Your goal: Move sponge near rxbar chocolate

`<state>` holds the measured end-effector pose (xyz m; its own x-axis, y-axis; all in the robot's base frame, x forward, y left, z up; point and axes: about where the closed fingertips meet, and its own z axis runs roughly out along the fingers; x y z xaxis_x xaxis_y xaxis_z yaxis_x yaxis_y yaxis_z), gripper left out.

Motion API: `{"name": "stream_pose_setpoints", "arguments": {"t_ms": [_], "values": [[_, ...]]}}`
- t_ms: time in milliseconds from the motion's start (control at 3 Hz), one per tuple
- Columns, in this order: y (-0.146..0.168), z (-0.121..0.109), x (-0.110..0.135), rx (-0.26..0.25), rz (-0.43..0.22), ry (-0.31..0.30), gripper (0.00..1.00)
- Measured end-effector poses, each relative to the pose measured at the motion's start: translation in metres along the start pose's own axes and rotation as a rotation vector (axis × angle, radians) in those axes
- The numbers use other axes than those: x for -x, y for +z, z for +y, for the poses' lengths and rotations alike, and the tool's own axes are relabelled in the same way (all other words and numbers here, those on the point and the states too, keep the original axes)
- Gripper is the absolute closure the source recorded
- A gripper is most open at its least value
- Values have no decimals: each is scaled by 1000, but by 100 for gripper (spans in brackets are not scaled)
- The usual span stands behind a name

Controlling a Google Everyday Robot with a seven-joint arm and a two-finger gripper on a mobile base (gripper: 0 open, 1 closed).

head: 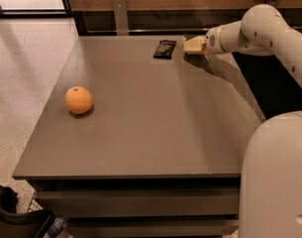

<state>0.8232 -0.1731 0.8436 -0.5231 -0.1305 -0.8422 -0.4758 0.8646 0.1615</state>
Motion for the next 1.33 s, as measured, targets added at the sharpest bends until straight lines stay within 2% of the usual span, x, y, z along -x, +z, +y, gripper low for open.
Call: {"name": "stream_pose_setpoints", "arguments": {"t_ms": [1000,1333], "values": [[8,5,-4,11,8,0,5],[10,6,-4,13,10,0,0]]}}
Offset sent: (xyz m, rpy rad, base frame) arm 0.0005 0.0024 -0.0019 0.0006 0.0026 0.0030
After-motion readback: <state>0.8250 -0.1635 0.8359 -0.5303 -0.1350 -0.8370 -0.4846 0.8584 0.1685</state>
